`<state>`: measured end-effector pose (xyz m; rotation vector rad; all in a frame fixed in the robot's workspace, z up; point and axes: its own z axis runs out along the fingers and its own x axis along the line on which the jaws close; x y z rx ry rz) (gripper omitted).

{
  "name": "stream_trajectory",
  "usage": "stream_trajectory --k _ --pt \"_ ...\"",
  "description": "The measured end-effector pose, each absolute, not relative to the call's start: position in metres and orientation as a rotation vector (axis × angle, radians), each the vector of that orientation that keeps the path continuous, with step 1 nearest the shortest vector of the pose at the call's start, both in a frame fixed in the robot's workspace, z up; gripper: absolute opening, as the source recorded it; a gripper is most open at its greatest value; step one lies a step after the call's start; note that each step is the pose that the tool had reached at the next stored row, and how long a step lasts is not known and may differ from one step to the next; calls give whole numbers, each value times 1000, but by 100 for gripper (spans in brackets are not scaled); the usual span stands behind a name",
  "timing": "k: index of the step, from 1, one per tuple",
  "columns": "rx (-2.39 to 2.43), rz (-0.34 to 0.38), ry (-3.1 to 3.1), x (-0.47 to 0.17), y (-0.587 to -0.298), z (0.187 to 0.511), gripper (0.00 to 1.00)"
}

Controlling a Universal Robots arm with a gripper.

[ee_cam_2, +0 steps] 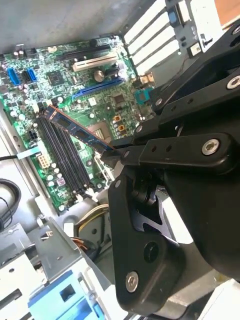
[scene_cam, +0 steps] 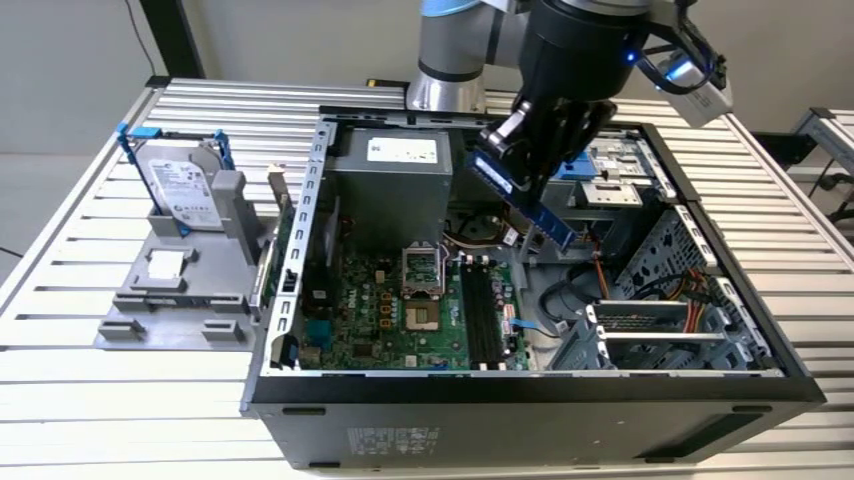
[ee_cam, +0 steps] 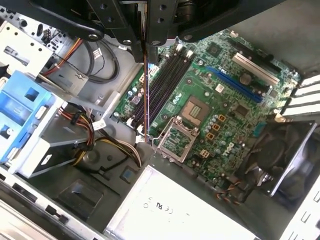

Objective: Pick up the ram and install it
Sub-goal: 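Insert the ram into the slot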

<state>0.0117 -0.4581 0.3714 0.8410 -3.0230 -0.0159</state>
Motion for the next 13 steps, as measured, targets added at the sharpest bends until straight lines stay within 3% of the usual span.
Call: stream_trajectory --k 13 --pt "662 -16 -3068 13 -458 370 0"
